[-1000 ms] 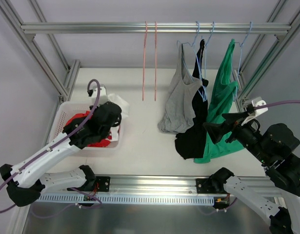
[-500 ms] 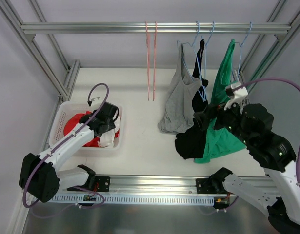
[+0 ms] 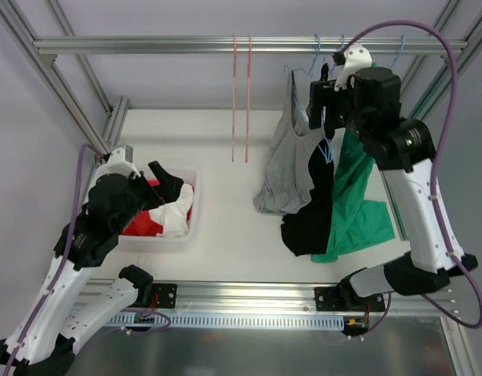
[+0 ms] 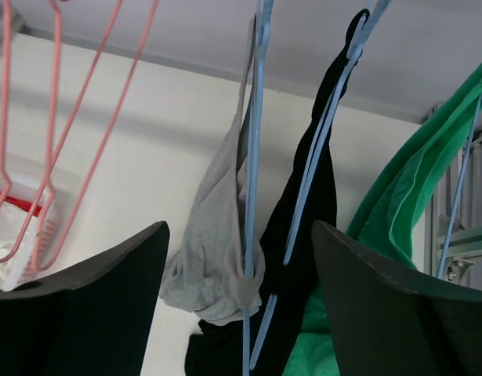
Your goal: Remove the tank top from the hanger
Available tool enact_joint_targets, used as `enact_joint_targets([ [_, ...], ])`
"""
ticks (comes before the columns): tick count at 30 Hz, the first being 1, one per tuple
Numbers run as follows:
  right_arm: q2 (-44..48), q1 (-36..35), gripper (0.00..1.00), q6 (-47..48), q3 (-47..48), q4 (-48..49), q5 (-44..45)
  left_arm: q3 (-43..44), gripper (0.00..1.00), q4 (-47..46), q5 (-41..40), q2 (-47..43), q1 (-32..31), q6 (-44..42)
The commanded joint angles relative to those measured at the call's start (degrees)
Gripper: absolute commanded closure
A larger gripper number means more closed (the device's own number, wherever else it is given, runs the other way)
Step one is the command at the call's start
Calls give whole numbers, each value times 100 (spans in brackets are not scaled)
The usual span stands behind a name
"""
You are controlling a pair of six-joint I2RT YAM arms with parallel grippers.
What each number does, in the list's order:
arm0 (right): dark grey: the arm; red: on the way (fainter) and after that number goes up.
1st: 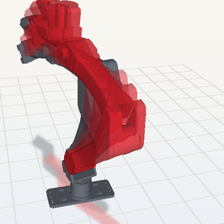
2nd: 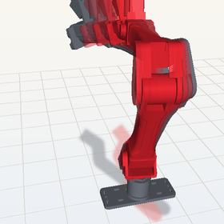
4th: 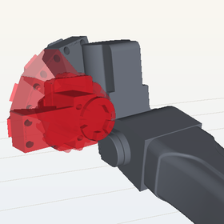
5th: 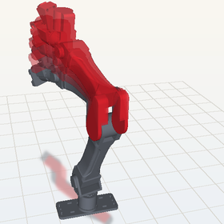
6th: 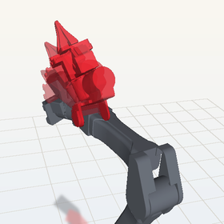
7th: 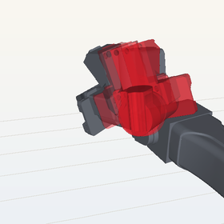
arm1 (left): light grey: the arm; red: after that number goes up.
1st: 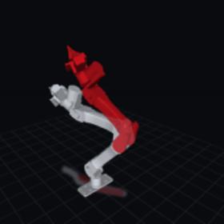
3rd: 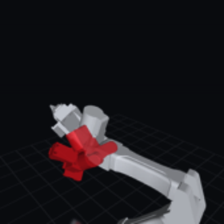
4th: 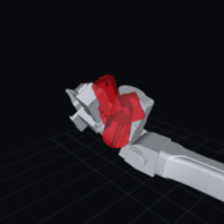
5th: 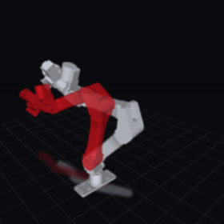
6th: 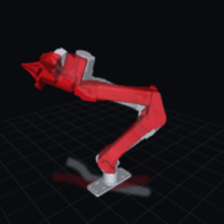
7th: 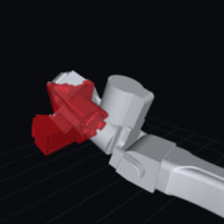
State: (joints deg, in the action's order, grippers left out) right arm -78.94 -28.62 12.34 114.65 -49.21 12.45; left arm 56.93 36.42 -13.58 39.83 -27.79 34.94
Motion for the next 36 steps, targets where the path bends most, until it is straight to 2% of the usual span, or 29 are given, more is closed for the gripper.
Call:
enact_joint_targets([
  [1, -716, 128, 24, 462, 715, -282, 12, -5, 1, 286, 1085, -309, -25, -628],
  [5, -1245, 252, 32, 559, 1296, -379, -31, -322, 1, 453, 1305, -485, -33, -769],
  [7, -1361, 296, 44, 489, 1349, -379, -146, -488, 1, 523, 1314, -555, -33, -760],
  [9, -1466, 296, 50, 419, 1332, -370, -190, -577, 1, 541, 1350, -617, -33, -804],
  [10, -1493, 296, 65, 384, 1332, -361, -216, -621, 1, 550, 1350, -635, -33, -822],
  [12, -1519, 296, 78, 174, 1314, -317, -453, -630, 1, 594, 1350, -661, -33, -857],
  [13, -1502, 296, 90, 51, 1253, -213, -593, -613, 1, 594, 1350, -679, -25, -866],
  [15, -1371, 252, 100, -370, 1095, -19, -664, -604, 1, 594, 1471, -679, -33, -892],
  [19, -940, 67, 100, -854, 157, 938, -717, -612, 1, 594, 1437, -609, -33, -892],
  [23, -650, -64, 100, -1075, -371, 2035, -761, -648, 1, 576, 1455, -582, -33, -892],
  [26, -509, -82, 100, -1172, -609, 2502, -814, -665, 2, 576, 1420, -591, -33, -892],
  [30, -377, -82, 100, -1129, -795, 2873, -963, -665, 1, 559, 1560, -591, -33, -883],
  [36, -88, -82, 100, -935, -1120, 3084, -990, -525, 1, 182, 2429, -775, -25, -1006],
])
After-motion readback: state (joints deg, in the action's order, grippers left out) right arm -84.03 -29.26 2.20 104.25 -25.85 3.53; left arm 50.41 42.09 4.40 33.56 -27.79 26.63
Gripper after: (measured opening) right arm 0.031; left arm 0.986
